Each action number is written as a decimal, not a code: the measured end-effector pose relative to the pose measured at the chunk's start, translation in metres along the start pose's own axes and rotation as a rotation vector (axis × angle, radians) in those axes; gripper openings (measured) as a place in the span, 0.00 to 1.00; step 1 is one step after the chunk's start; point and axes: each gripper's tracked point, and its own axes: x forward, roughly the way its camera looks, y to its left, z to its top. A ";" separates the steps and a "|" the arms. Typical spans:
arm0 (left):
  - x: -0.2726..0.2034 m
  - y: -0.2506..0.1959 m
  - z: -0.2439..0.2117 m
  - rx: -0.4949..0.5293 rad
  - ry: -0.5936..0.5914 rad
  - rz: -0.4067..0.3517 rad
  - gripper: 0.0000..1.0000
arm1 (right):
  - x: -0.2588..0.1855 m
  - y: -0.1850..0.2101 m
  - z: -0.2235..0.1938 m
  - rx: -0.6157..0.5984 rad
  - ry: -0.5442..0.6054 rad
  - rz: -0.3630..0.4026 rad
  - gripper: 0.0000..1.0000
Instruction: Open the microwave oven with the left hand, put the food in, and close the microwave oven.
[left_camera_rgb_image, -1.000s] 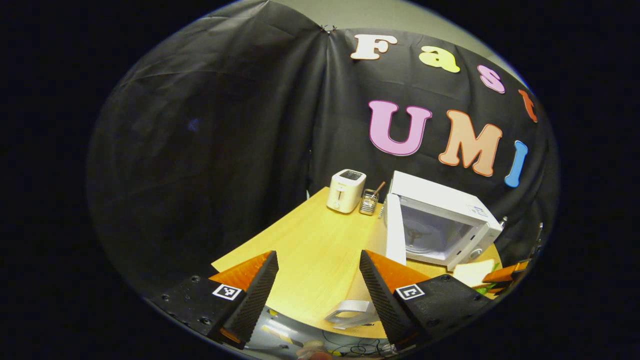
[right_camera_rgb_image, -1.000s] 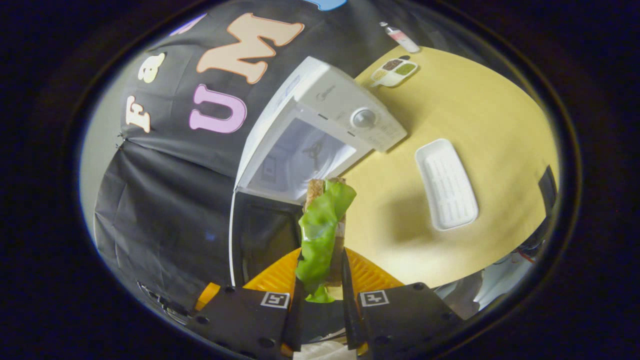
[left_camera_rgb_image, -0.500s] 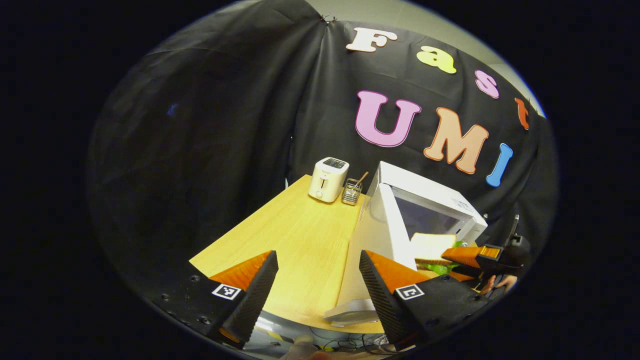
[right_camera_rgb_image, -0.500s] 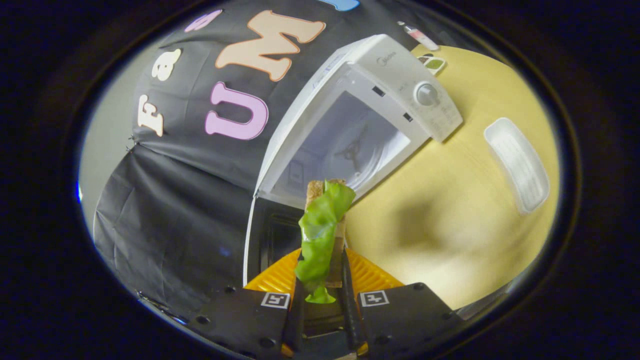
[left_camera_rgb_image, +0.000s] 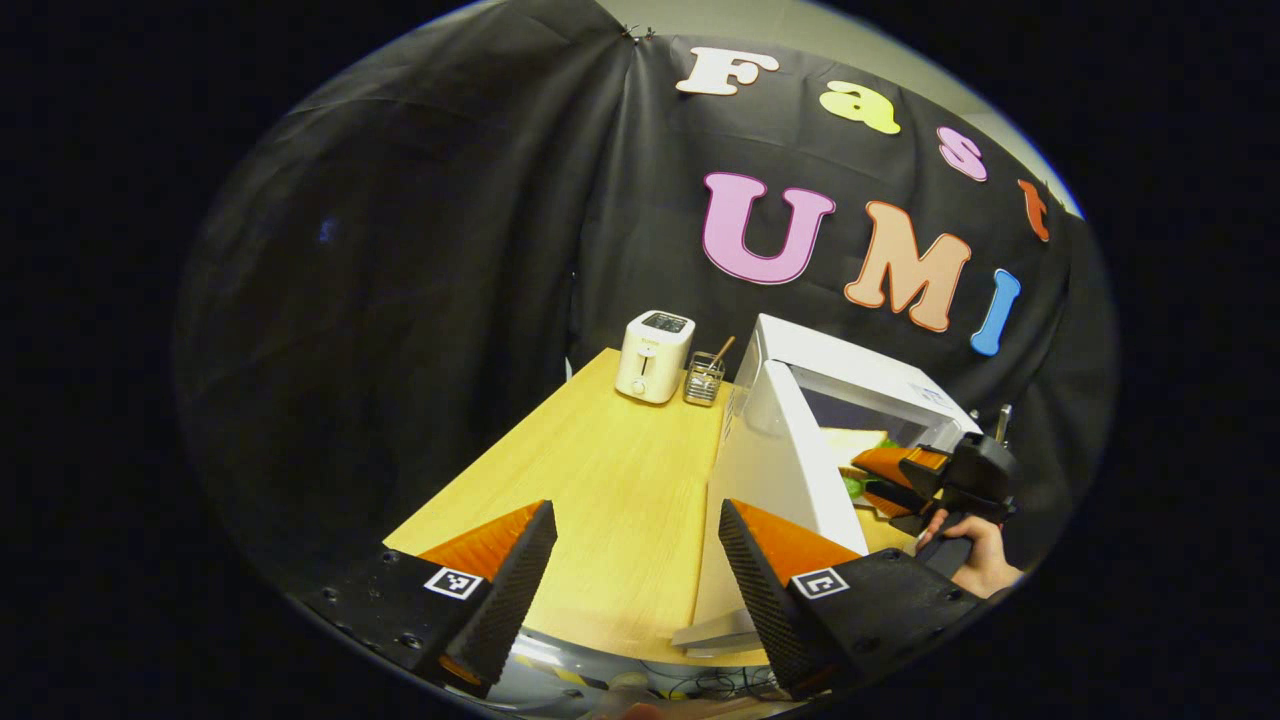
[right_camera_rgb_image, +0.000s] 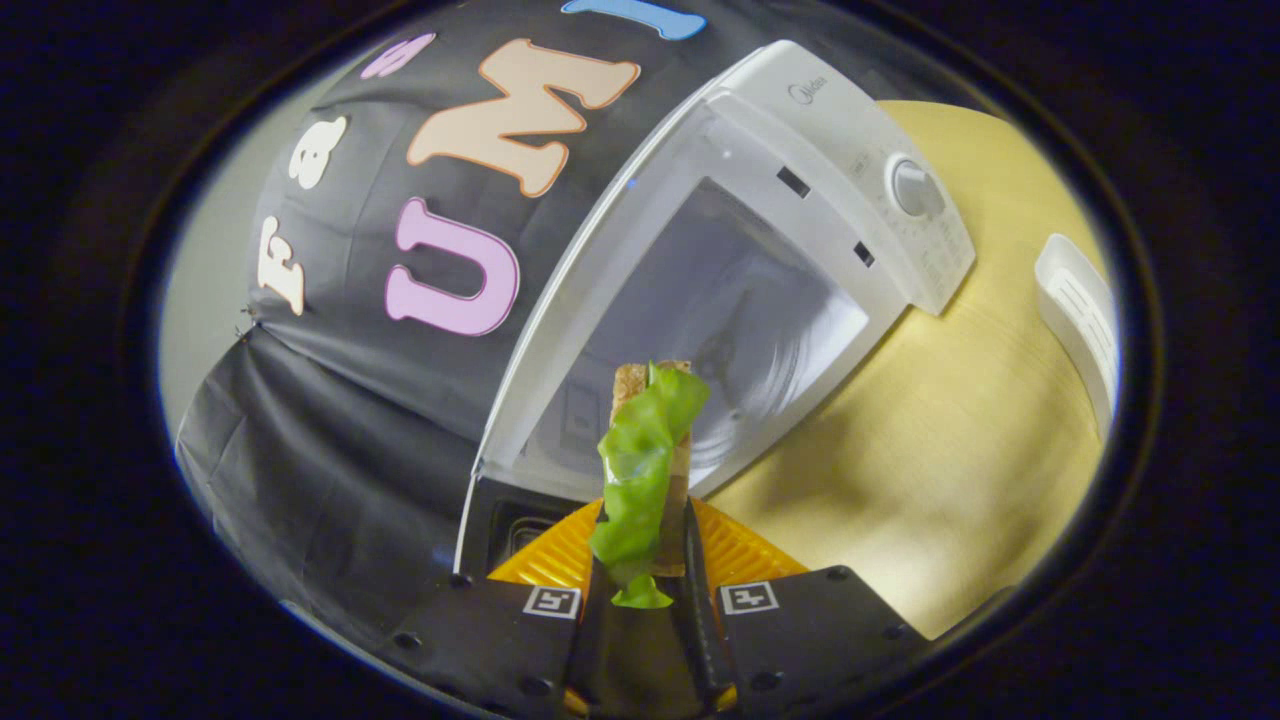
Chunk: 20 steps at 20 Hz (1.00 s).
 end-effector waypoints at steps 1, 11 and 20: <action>0.001 -0.002 -0.002 -0.014 0.003 -0.004 0.96 | 0.007 -0.002 0.007 -0.012 -0.025 -0.011 0.36; 0.001 -0.001 -0.005 -0.043 -0.013 0.014 0.96 | 0.071 -0.022 0.029 -0.059 -0.152 -0.098 0.36; 0.001 0.004 -0.010 -0.022 0.006 0.042 0.96 | 0.097 -0.035 0.049 -0.135 -0.217 -0.163 0.38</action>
